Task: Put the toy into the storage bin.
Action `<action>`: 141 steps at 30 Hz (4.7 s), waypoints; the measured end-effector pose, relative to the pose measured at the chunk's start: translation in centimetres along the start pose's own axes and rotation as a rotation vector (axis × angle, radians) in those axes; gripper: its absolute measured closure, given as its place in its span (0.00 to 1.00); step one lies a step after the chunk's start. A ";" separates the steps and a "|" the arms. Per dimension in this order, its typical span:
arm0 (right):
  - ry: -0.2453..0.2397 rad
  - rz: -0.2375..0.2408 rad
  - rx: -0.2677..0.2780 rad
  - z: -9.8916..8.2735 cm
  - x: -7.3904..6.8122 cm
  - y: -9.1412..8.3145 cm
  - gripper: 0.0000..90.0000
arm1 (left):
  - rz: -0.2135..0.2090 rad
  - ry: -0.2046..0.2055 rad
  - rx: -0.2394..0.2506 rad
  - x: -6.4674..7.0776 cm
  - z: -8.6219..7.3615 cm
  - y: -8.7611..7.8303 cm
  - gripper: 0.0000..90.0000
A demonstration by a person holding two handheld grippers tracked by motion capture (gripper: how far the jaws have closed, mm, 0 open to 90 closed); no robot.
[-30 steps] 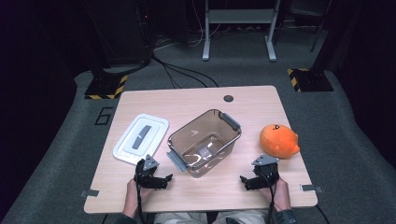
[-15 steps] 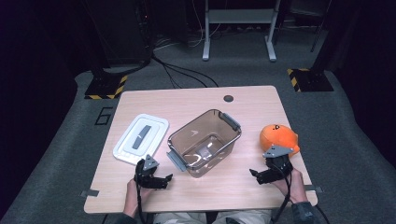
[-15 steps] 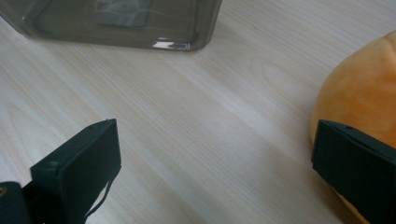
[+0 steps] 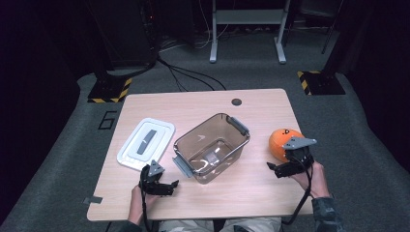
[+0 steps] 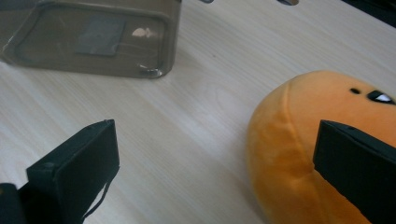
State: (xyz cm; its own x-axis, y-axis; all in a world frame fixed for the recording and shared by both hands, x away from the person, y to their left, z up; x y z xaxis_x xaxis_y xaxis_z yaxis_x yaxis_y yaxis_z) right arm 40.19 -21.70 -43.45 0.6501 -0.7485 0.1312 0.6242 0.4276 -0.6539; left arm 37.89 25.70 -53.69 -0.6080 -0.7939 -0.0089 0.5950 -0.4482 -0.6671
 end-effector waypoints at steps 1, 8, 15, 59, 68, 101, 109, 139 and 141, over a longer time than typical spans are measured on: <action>0.010 -0.004 0.001 0.1 0.3 0.0 0.00 | 0.000 0.000 0.000 0.0 0.0 0.0 0.11; 0.002 -0.008 -0.002 0.9 2.1 -0.1 0.00 | 0.001 0.001 0.000 0.0 0.0 0.0 0.11; 0.023 -0.017 -0.019 1.6 4.1 -0.1 0.00 | 0.001 0.002 0.000 0.0 0.0 0.0 0.11; 0.206 0.031 -0.169 -0.1 9.4 4.0 0.52 | 0.001 0.002 0.000 0.0 0.0 0.0 0.11; 0.323 -0.085 -0.127 -0.1 7.9 3.0 0.61 | 0.000 0.000 0.000 0.0 0.0 0.0 0.11; 0.223 -0.005 -0.156 1.3 7.1 3.5 0.05 | 0.002 0.003 0.000 0.0 0.0 0.0 0.12; 0.193 0.146 -0.194 0.5 7.4 5.0 0.16 | 0.002 0.002 0.000 0.0 0.0 0.0 0.12; 0.256 -0.131 -0.161 2.2 2.8 1.9 0.64 | 0.003 -0.003 0.007 0.0 0.0 0.0 0.12; 0.255 -0.134 -0.147 2.3 2.8 1.6 0.64 | 0.003 -0.002 0.007 0.0 0.0 0.0 0.12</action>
State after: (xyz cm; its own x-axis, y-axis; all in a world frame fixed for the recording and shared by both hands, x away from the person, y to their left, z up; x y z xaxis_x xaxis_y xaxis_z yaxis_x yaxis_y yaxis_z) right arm 44.06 -21.95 -42.41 0.4256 -0.9038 0.0444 0.6155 0.2531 -0.7464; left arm 37.90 25.66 -53.71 -0.6048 -0.7963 -0.0091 0.6004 -0.4484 -0.6622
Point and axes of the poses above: each handheld gripper's, and its own axes: y roughly forward along the jaws, z roughly out of its top, x roughly to its right, the point moved 1 cm from there along y, roughly forward along the jaws, and after that the axes turned 1 degree about x, right-handed, at the moved point
